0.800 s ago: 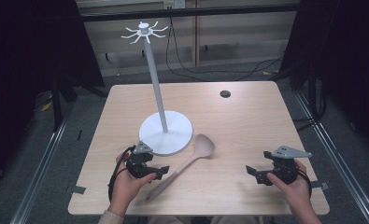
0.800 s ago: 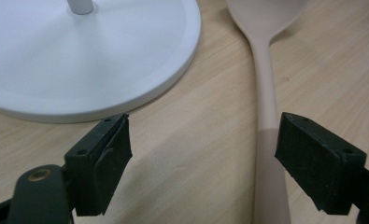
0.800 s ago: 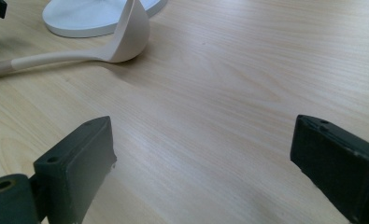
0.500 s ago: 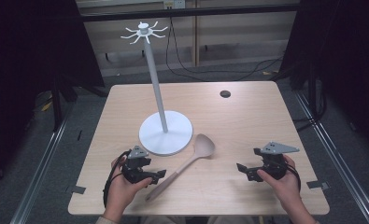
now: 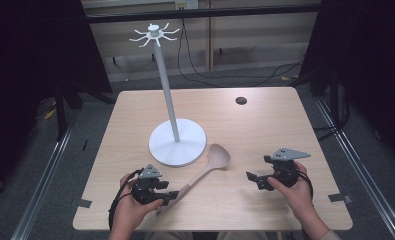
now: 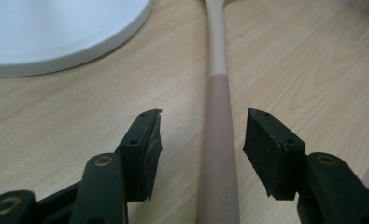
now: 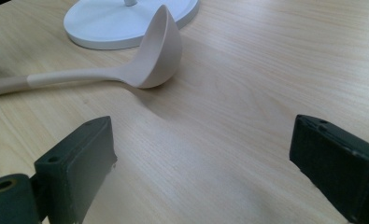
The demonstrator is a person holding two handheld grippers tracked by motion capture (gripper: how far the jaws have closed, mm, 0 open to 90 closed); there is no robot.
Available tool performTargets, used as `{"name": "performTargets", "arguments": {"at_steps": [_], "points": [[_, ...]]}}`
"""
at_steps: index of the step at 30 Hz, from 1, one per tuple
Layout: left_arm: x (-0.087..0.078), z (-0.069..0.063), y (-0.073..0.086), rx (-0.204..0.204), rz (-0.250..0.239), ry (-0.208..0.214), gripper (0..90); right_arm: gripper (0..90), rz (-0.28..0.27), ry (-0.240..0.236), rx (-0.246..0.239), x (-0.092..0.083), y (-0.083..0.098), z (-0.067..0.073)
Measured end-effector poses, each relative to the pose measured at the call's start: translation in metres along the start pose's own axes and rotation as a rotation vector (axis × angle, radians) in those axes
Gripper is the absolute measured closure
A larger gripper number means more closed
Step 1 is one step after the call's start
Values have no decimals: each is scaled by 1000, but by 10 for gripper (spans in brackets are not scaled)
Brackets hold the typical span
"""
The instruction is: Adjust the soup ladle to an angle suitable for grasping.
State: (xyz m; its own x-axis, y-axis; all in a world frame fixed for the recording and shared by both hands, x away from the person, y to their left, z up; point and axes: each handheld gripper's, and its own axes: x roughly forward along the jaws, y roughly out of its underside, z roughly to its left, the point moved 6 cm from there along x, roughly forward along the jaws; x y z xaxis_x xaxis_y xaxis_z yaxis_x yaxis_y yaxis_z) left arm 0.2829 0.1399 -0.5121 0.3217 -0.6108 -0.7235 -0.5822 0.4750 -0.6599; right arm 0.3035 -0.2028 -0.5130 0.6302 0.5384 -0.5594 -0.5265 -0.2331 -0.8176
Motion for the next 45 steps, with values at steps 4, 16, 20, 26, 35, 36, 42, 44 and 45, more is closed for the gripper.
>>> {"name": "performTargets", "arguments": {"at_steps": [4,16,20,26,35,36,42,44,45], "points": [[-2,0,2,9,8,-13,519,64,-2,-6,-3,2,-2,1],[-5,-2,4,26,48,-26,753,65,2,-13,-3,4,-3,4],[-6,-3,3,25,42,-13,804,65,1,-17,-8,5,-3,4],[-6,-3,2,12,34,0,900,65,7,-21,-8,6,-2,6],[-3,-8,3,21,70,26,900,65,4,-24,-13,6,-3,7],[-3,-8,3,22,72,29,900,65,4,-24,-13,6,-3,7],[1,-9,0,60,47,16,835,65,7,-22,-14,5,-3,7],[3,-9,1,61,49,7,736,65,6,-20,-9,4,-2,7],[4,-9,1,67,47,5,736,65,6,-20,-9,4,-2,7]]}}
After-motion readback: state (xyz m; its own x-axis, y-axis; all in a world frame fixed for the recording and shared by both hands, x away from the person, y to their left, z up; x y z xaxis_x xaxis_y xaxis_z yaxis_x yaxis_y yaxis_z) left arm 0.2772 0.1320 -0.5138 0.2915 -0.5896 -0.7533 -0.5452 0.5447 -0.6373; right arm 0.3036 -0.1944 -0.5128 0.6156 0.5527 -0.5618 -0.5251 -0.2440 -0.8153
